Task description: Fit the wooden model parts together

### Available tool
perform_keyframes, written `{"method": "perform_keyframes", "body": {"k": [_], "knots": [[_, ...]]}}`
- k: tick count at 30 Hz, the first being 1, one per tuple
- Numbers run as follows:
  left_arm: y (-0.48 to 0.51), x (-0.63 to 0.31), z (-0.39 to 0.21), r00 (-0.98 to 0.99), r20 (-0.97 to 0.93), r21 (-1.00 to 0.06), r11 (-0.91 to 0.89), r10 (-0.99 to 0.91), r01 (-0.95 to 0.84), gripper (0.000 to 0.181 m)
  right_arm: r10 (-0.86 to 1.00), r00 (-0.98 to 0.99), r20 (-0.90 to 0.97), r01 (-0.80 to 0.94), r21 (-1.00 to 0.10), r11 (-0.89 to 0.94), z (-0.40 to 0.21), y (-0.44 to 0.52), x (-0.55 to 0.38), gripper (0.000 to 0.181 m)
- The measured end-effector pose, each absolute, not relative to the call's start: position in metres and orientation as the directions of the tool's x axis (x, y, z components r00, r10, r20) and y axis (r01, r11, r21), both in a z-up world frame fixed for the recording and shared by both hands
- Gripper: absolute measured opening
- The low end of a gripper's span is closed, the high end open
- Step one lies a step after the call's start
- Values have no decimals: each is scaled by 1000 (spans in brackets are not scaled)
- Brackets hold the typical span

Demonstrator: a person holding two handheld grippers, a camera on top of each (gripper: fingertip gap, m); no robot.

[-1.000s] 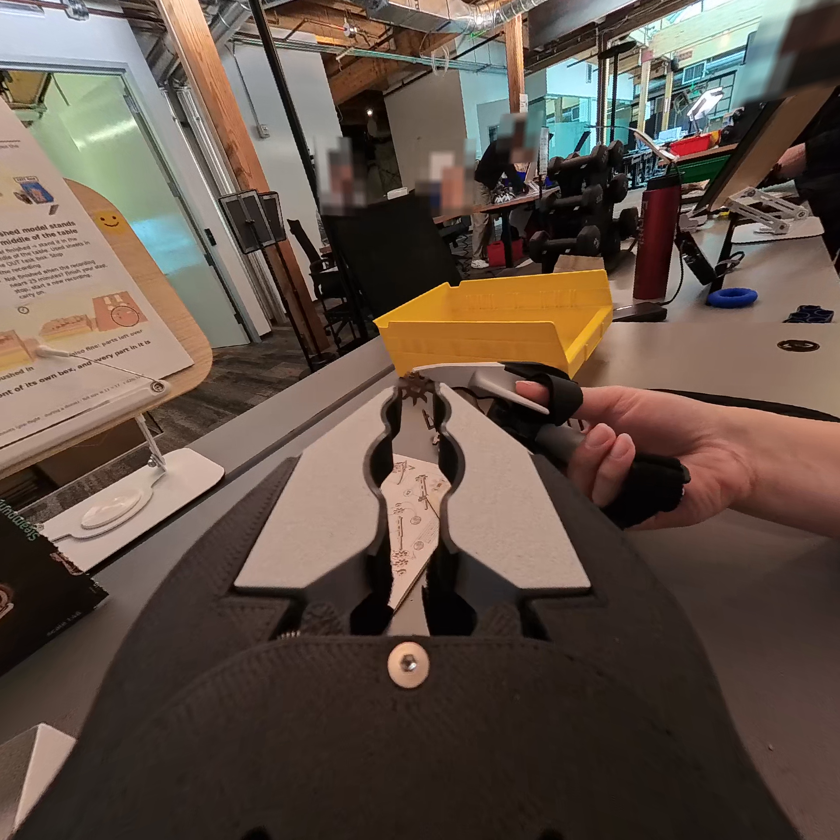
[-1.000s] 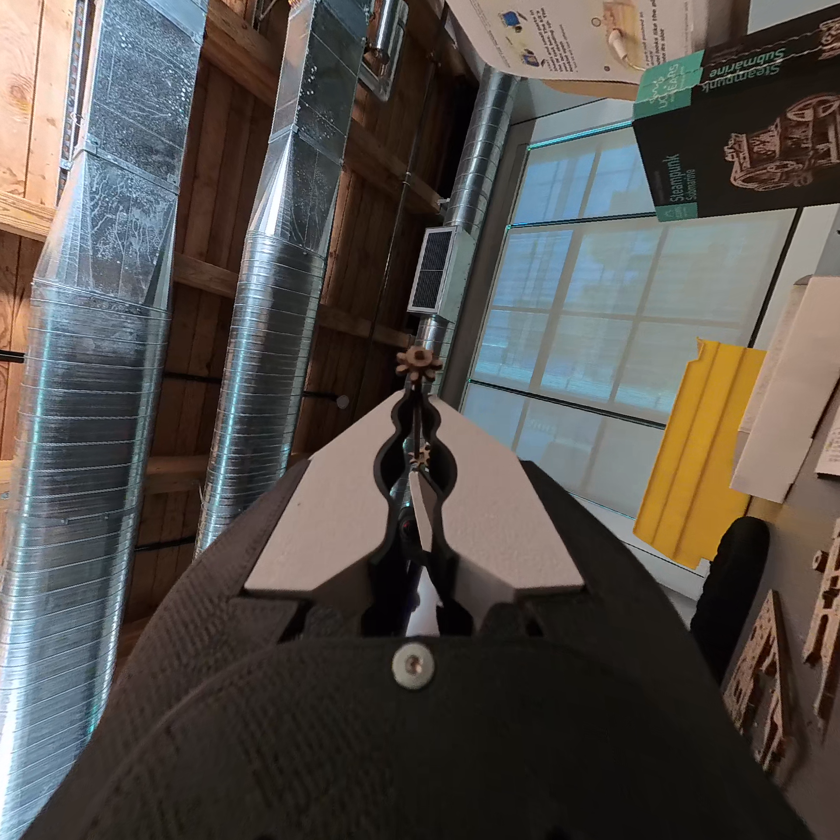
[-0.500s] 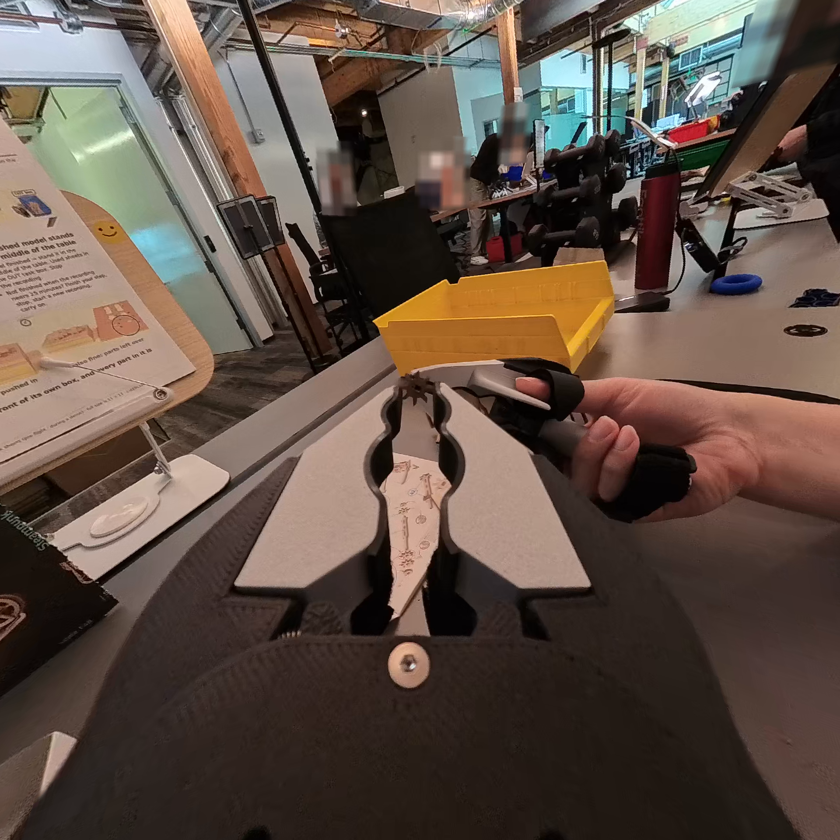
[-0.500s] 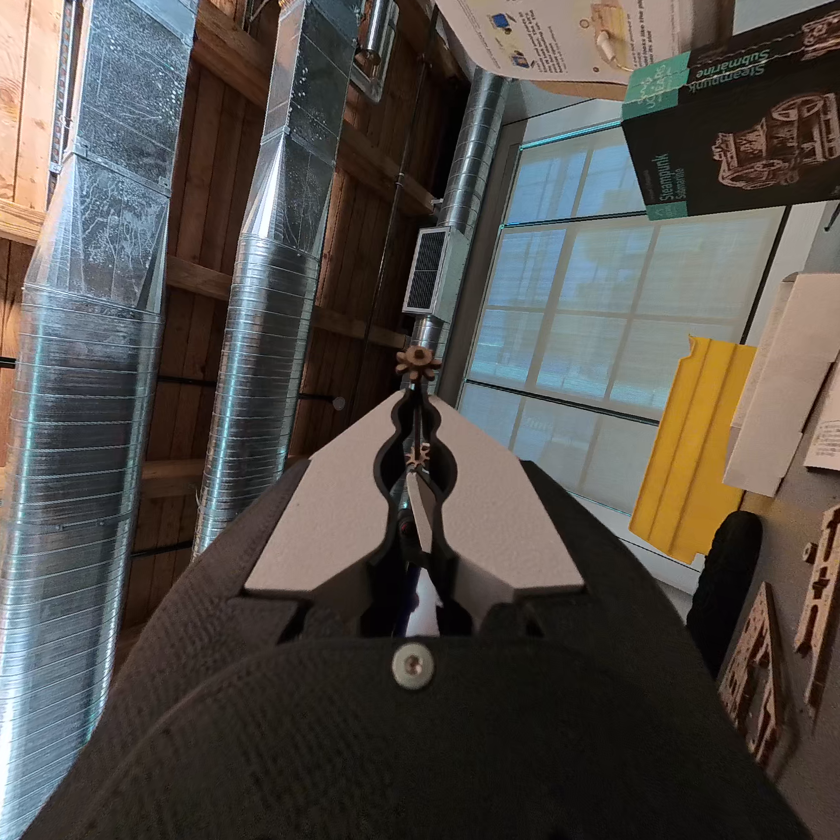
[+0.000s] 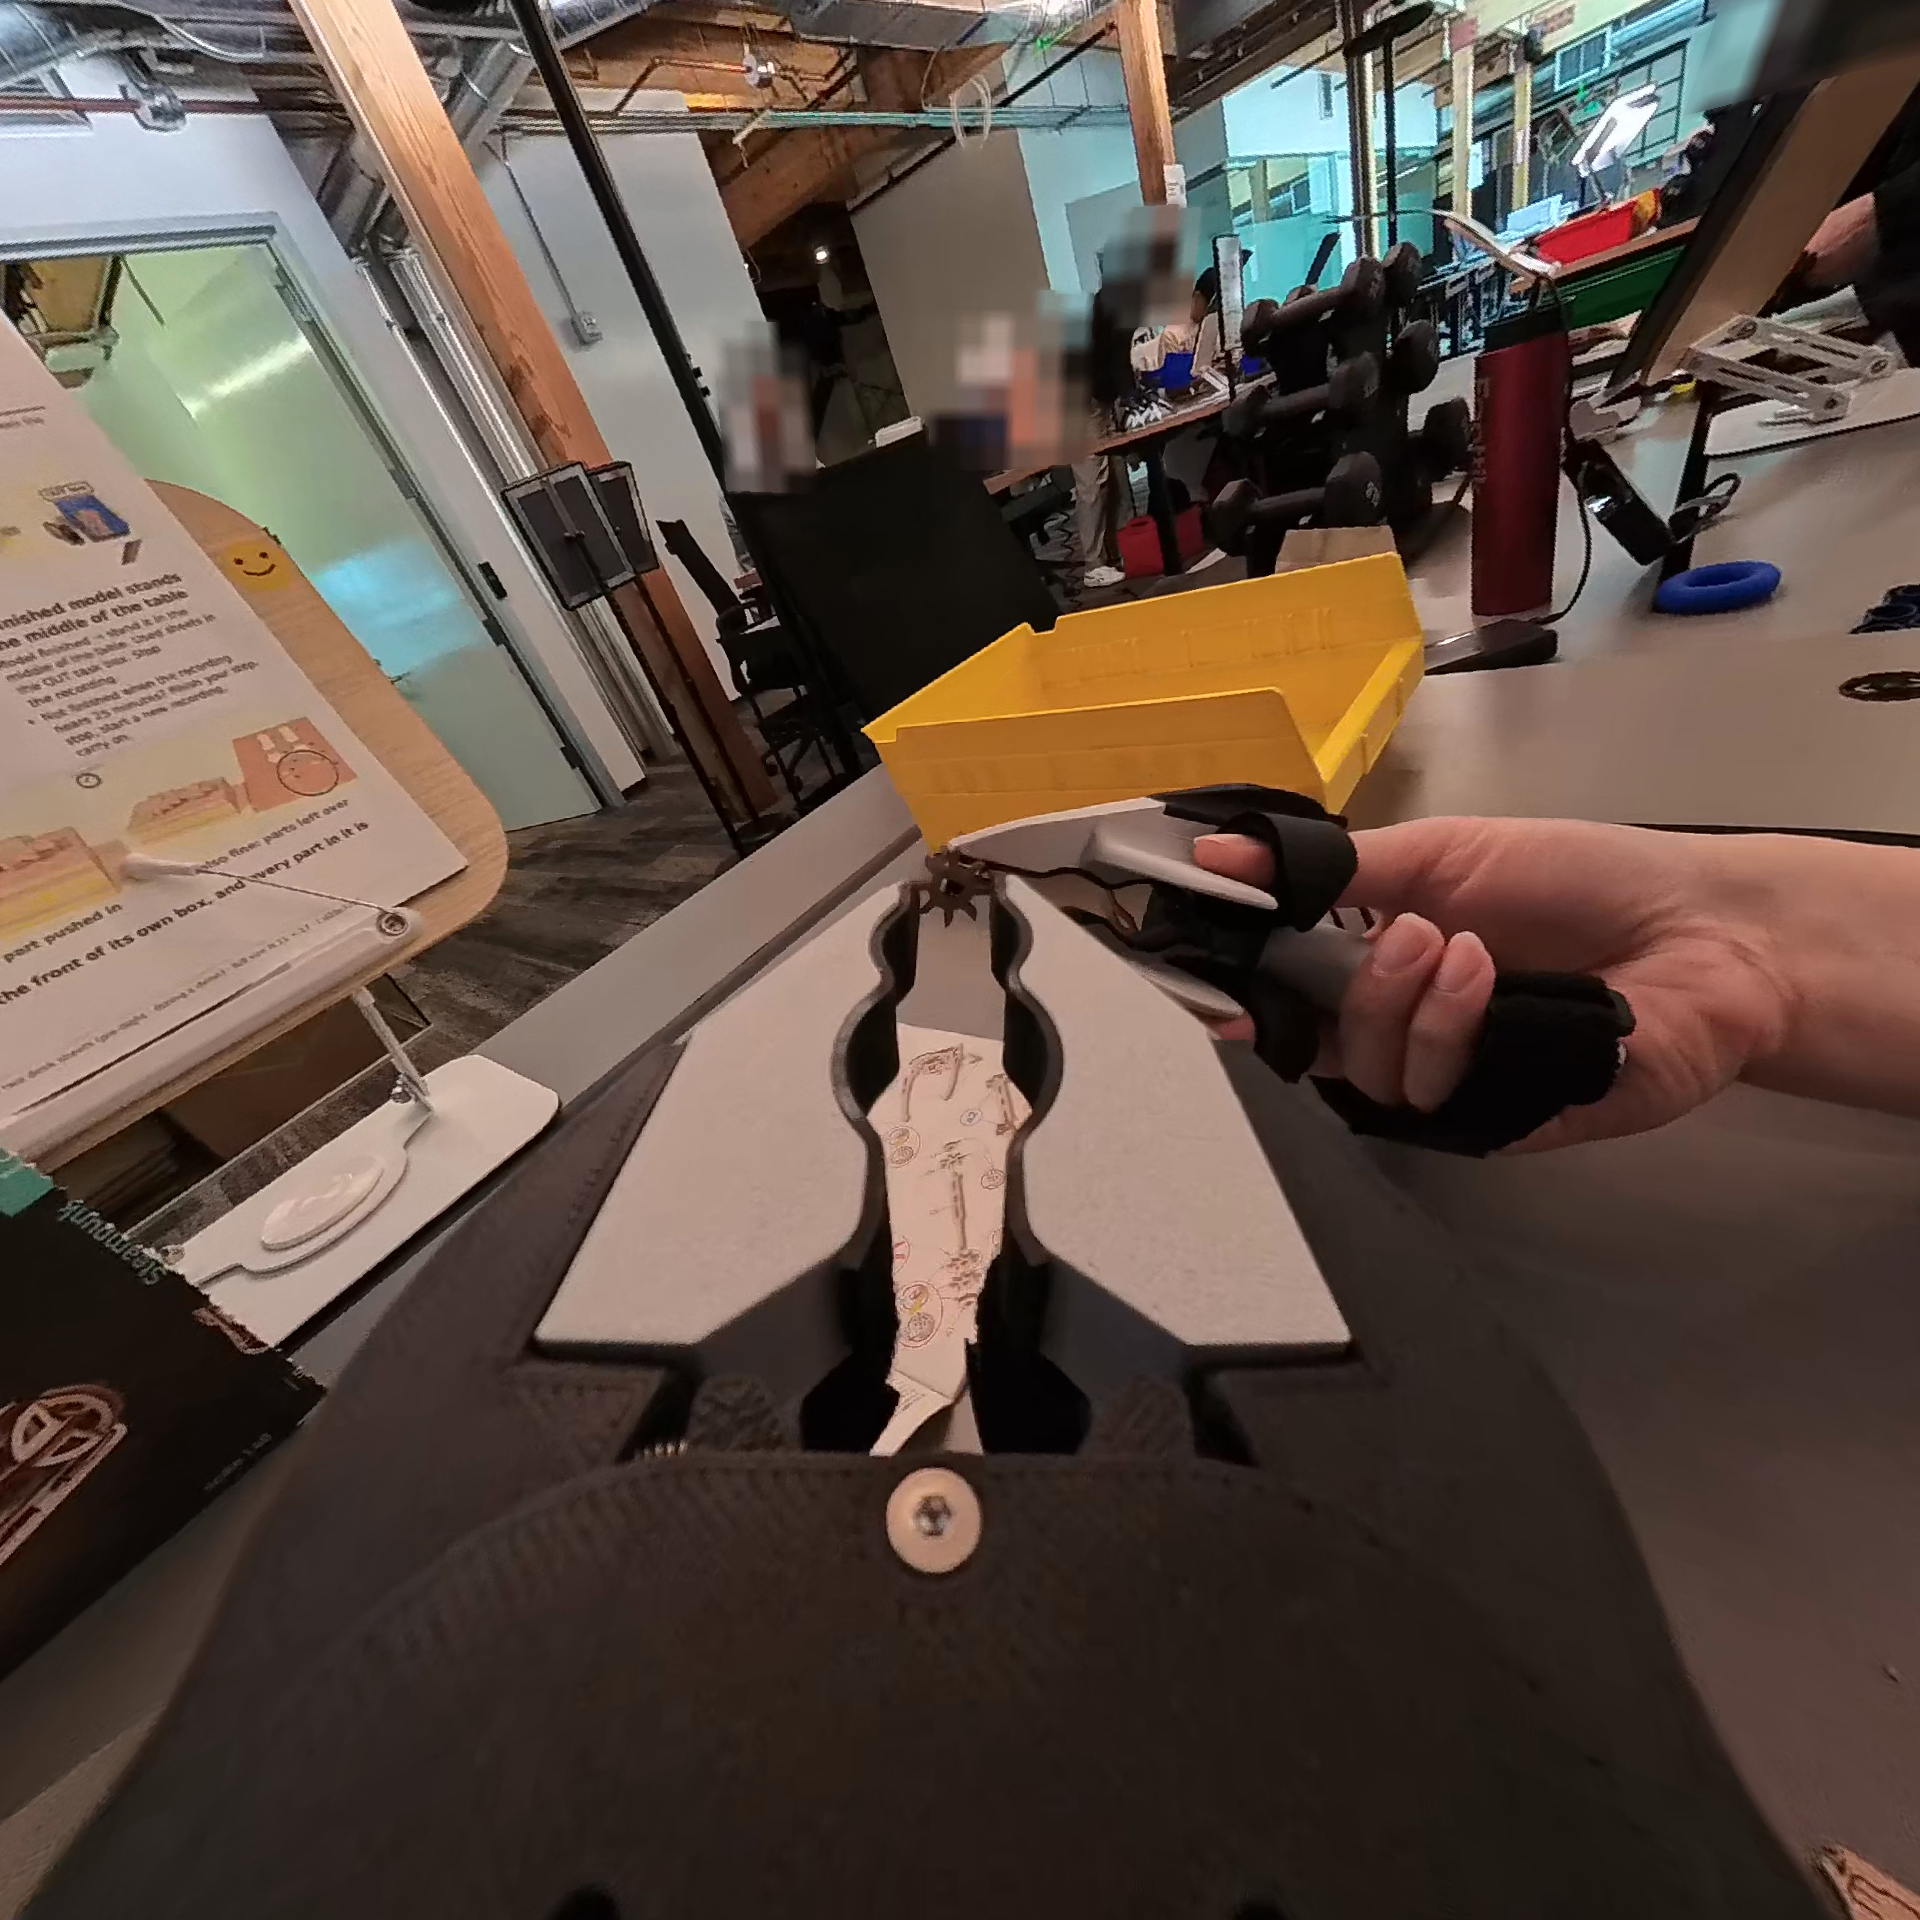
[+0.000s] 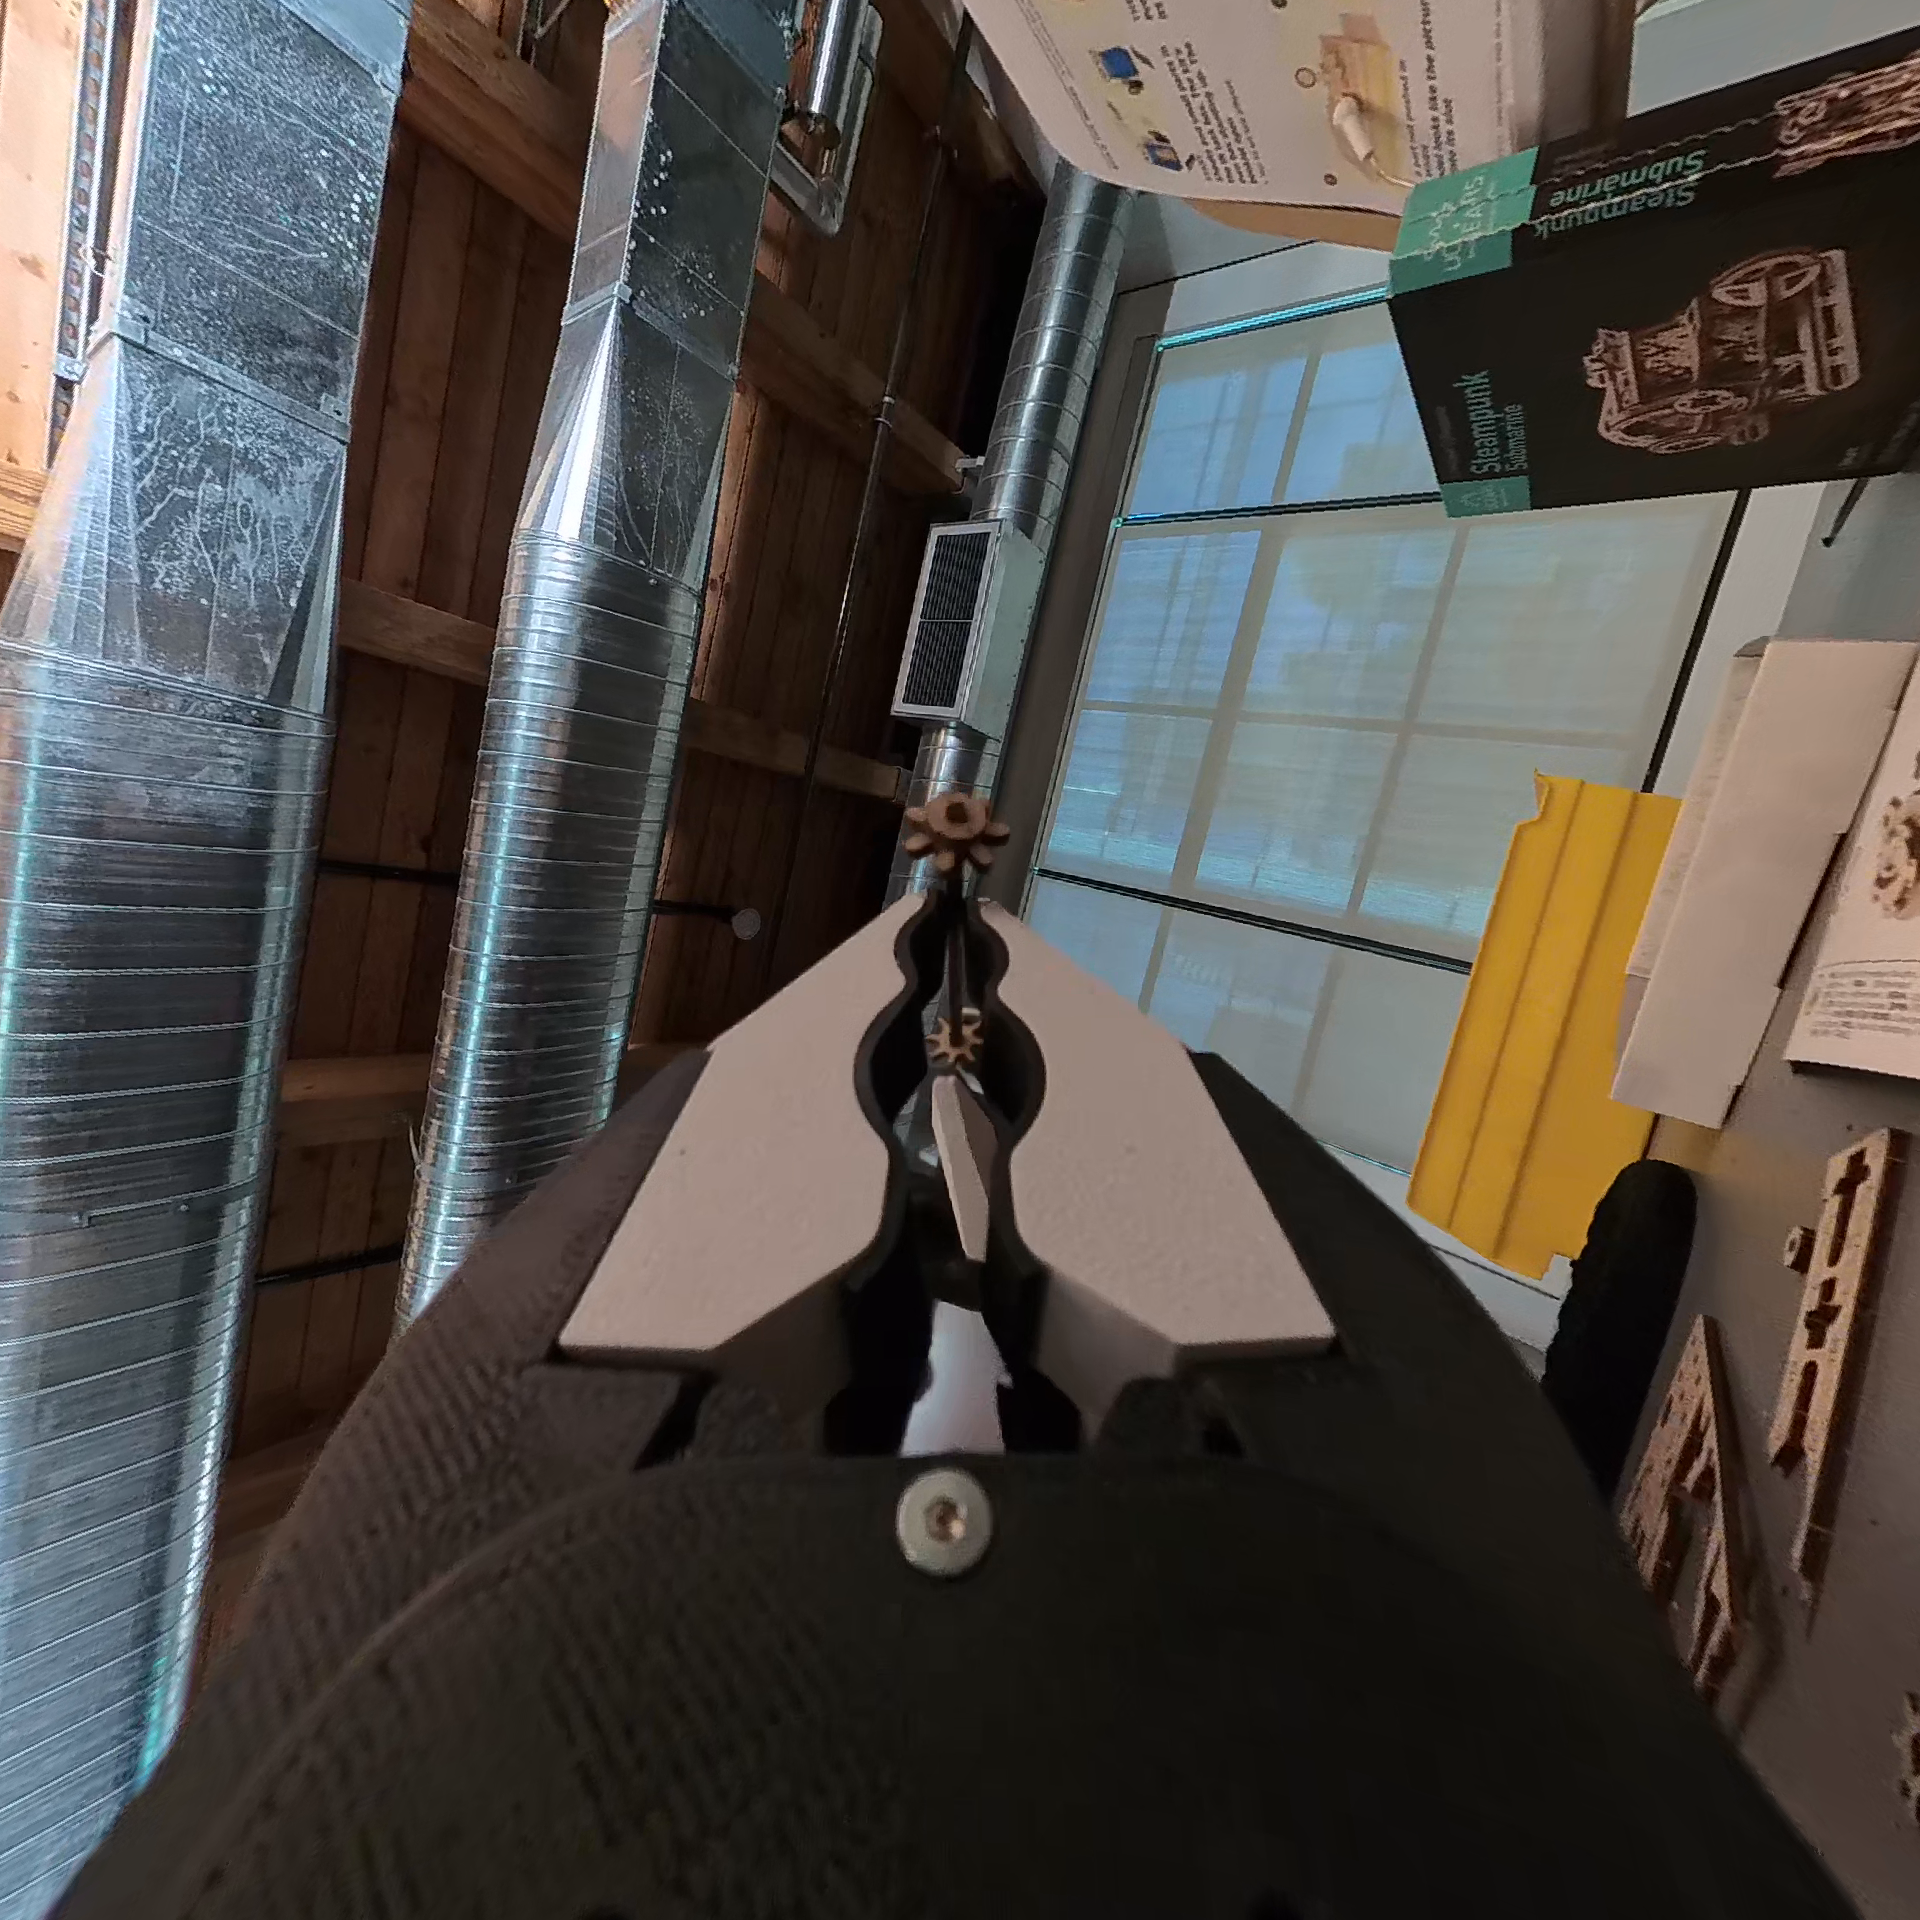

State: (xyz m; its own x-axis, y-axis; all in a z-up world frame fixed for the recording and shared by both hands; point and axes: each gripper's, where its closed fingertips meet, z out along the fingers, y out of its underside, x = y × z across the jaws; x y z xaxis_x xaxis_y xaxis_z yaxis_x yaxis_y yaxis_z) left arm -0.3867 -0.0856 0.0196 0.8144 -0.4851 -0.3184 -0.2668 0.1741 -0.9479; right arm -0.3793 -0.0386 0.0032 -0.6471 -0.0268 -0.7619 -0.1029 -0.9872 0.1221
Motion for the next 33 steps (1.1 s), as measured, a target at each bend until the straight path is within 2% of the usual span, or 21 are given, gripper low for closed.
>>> {"method": "perform_keyframes", "body": {"k": [13, 21, 30, 33], "knots": [[-83, -388, 16, 820, -351, -936, 172, -451, -306, 12, 2, -670, -743, -118, 104, -988, 7, -49, -386, 0], [-84, -387, 18, 818, -344, -939, 183, -460, -292, 12, 53, -689, -723, -188, 108, -976, 10, -50, -384, 0], [-85, -389, 23, 818, -325, -945, 198, -474, -260, 11, 277, -585, -762, -308, -107, -945, 20, -55, -381, 0], [-89, -386, 29, 797, -292, -955, 213, -528, -208, 11, 309, -589, -747, -310, -144, -940, 26, -58, -379, 0]]}}
